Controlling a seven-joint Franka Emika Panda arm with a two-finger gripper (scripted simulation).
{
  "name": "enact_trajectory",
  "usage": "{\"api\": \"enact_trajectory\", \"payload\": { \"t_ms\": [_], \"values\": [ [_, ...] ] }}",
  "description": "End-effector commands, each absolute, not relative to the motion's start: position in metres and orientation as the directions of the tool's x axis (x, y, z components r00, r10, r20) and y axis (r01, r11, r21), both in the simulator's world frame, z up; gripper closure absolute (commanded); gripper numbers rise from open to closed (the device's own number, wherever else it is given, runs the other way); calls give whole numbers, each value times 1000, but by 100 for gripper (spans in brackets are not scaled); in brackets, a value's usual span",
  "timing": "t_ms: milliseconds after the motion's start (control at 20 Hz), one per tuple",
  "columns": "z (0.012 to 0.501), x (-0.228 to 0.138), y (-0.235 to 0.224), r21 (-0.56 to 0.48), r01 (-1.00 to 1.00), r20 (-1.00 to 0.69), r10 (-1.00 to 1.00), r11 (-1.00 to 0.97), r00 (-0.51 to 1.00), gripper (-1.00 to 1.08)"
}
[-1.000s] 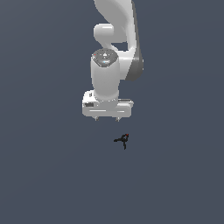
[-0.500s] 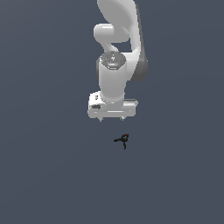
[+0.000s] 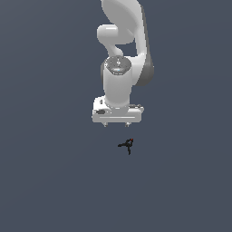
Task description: Pick up the object and move it to a goal position.
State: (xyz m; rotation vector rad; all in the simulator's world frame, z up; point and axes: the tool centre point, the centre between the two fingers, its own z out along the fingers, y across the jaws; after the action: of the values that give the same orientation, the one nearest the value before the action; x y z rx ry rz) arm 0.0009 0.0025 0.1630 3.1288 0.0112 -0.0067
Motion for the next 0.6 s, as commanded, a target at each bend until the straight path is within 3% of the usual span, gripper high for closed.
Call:
{"api": "enact_trajectory", "payload": {
  "t_ms": [0, 550],
  "values": [
    [159, 2, 5, 11, -22, -4, -22, -1000, 1000, -92],
    [128, 14, 25, 2, -242, -4, -242, -970, 970, -92]
  ]
}}
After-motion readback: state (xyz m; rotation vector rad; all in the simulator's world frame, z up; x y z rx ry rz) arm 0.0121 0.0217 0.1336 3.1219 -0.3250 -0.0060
